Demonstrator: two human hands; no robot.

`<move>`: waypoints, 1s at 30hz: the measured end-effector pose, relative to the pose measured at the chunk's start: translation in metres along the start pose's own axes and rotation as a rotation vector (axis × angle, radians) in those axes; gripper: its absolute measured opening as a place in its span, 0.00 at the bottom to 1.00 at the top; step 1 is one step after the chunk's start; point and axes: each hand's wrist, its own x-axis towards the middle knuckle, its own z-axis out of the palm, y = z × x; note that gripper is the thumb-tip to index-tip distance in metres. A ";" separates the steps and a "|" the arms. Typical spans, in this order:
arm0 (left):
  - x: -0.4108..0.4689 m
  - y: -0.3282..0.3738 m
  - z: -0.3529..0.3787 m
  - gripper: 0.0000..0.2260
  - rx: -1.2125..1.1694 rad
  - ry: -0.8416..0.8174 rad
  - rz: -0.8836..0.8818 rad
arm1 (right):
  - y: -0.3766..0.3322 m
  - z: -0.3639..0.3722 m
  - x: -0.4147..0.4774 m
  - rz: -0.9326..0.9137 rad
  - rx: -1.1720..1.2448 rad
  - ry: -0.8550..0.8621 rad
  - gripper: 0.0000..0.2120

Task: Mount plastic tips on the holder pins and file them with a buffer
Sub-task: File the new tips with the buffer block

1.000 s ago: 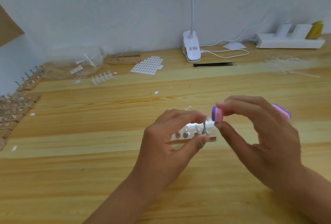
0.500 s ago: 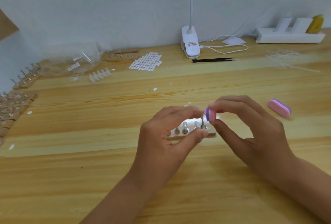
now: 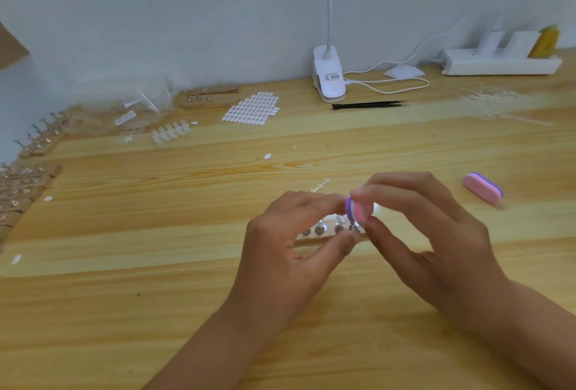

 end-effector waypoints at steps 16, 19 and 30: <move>0.002 0.003 -0.002 0.13 -0.051 0.008 0.036 | -0.004 0.000 0.002 0.032 0.062 0.013 0.10; 0.002 0.001 -0.003 0.12 -0.053 0.013 0.024 | -0.001 -0.001 0.001 0.079 0.066 -0.014 0.08; 0.002 0.005 0.000 0.12 -0.076 -0.012 0.033 | -0.006 -0.003 0.003 0.020 0.033 0.036 0.11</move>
